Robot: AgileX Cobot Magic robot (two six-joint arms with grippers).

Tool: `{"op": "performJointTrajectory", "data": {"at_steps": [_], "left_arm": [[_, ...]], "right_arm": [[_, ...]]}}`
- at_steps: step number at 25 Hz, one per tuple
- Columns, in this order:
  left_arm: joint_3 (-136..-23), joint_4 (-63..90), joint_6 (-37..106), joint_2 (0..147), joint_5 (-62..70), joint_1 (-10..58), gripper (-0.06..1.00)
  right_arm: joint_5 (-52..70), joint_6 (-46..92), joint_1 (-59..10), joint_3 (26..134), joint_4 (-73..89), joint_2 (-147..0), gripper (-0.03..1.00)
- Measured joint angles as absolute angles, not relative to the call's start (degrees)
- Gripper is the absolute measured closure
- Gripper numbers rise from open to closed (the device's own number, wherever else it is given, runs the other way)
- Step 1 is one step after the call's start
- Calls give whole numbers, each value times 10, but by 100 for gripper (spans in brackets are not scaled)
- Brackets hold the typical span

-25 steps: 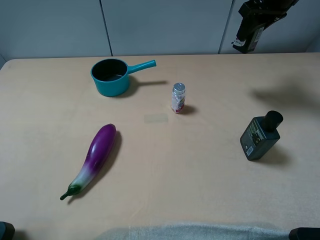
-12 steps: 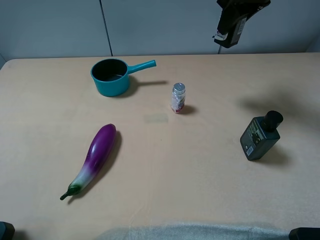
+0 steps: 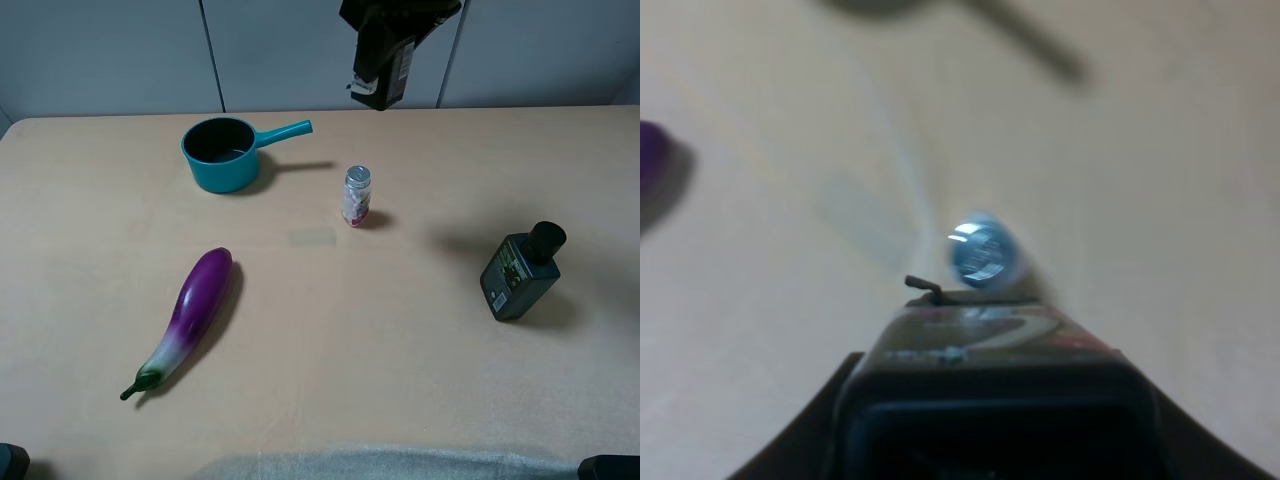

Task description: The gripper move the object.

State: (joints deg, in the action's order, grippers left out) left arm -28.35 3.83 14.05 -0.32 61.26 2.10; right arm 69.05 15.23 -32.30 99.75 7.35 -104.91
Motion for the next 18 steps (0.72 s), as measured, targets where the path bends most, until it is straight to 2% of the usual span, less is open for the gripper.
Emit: {"op": "performJointTrajectory", "data": {"at_steps": [9,18], "left_arm": [[-283,38,140,-3,613,21,5],[-283,38,140,-3,613,21,5]], "right_arm": [[660,89,-440,998,50,-1049,65],[625,41,-526,998,42,-1072,65]]}}
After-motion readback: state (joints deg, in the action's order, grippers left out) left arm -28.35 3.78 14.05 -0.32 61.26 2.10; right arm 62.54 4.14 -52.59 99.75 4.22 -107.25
